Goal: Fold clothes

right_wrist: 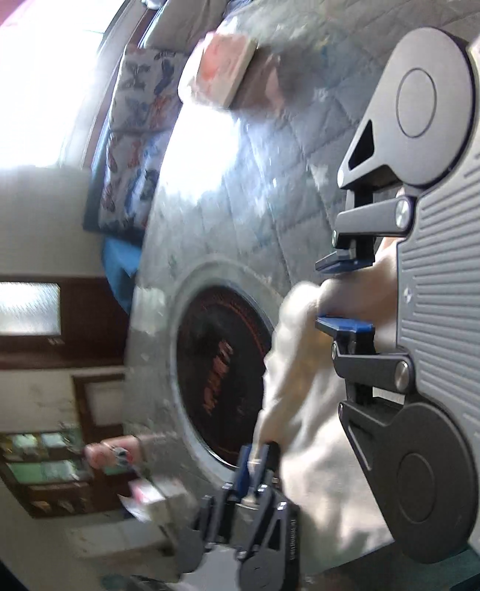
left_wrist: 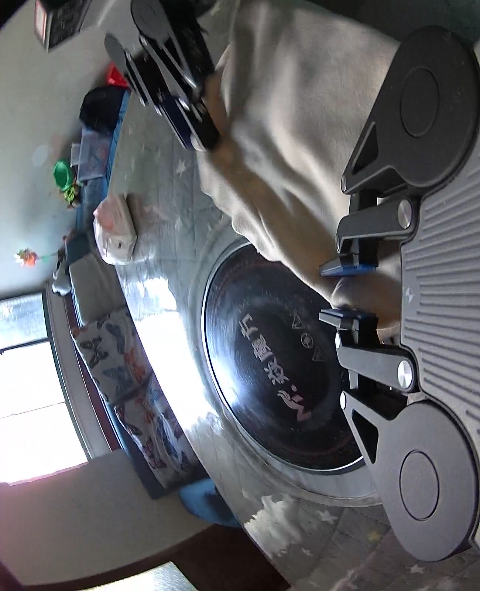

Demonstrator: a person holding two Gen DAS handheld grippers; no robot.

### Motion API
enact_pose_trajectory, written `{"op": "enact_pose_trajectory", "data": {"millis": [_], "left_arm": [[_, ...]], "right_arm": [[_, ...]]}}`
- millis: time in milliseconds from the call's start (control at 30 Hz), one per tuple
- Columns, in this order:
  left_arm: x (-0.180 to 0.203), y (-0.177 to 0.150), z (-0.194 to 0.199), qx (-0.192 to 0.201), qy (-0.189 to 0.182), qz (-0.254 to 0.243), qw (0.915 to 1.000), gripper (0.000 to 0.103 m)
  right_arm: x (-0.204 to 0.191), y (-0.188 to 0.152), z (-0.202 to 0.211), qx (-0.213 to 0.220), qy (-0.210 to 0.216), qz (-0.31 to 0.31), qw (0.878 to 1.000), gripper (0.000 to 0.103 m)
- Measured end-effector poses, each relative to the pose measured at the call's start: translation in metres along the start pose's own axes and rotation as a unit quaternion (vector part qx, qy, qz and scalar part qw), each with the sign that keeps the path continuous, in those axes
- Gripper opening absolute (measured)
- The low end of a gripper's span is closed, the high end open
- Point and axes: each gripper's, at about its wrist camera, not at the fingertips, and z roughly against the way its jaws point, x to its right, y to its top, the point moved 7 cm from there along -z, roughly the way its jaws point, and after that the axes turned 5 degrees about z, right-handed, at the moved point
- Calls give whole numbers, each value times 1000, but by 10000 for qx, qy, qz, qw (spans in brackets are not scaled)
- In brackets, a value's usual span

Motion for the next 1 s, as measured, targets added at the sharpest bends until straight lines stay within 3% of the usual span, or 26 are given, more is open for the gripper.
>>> {"op": "enact_pose_trajectory", "data": {"millis": [267, 467, 600, 667, 800, 867, 1000], "left_arm": [[-7, 12, 16, 258, 367, 558, 9974, 33], [19, 18, 45, 566, 223, 777, 9951, 40], [37, 9, 52, 515, 9, 907, 9945, 42], [44, 2, 52, 440, -11, 895, 9950, 42], [54, -10, 49, 300, -48, 868, 9958, 42], [56, -14, 48, 254, -6, 842, 9961, 43], [56, -18, 47, 236, 10, 818, 9964, 45]], "right_arm": [[21, -28, 46, 122, -385, -577, 9975, 26], [26, -49, 51, 158, -332, -1107, 9932, 25], [28, -55, 43, 116, -459, -1295, 9904, 23], [26, -56, 39, 126, -454, -1320, 9901, 16], [22, -57, 33, 147, -452, -1276, 9907, 15], [23, -57, 31, 191, -474, -1310, 9901, 9], [18, -53, 34, 176, -643, -982, 9929, 7]]}}
